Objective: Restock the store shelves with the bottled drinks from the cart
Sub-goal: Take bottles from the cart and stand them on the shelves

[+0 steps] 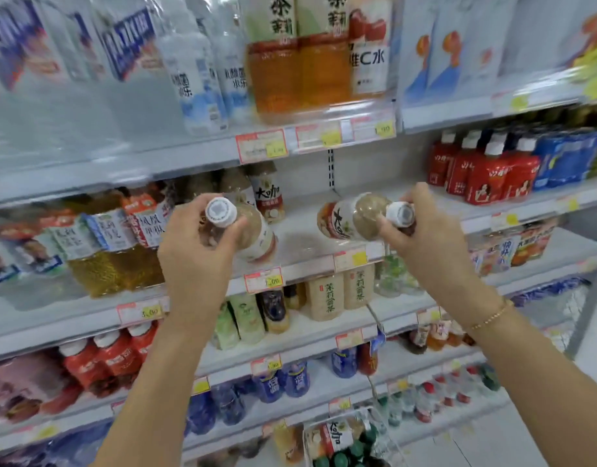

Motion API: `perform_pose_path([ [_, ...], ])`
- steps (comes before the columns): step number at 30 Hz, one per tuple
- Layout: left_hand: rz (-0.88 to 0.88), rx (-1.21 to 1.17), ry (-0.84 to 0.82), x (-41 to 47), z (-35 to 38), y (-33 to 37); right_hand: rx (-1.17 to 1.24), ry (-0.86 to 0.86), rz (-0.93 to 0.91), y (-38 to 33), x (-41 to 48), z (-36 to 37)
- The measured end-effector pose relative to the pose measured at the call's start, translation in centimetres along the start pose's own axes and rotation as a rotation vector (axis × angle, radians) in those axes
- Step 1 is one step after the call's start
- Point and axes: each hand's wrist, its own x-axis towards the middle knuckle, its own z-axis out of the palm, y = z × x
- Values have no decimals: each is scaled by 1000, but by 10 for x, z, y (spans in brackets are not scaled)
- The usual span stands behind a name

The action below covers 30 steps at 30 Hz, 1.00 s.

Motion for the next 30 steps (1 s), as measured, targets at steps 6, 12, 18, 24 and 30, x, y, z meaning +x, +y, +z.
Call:
perform_pose_path([
  [6,-101,84,-76,27,33,-30,-107,-237,-106,7,64,42],
  [12,-140,157,-73,50,44,-59,-22,-358,-171,3,119,71],
  [18,-272,54,-59,77,55,-79,609,-331,143,-2,148,132],
  [24,-332,-7,-148,73,77,-98,706,-352,172,-5,143,171],
  [30,-331,-21,-174,60,89,-117,564,-436,173,30,103,189],
])
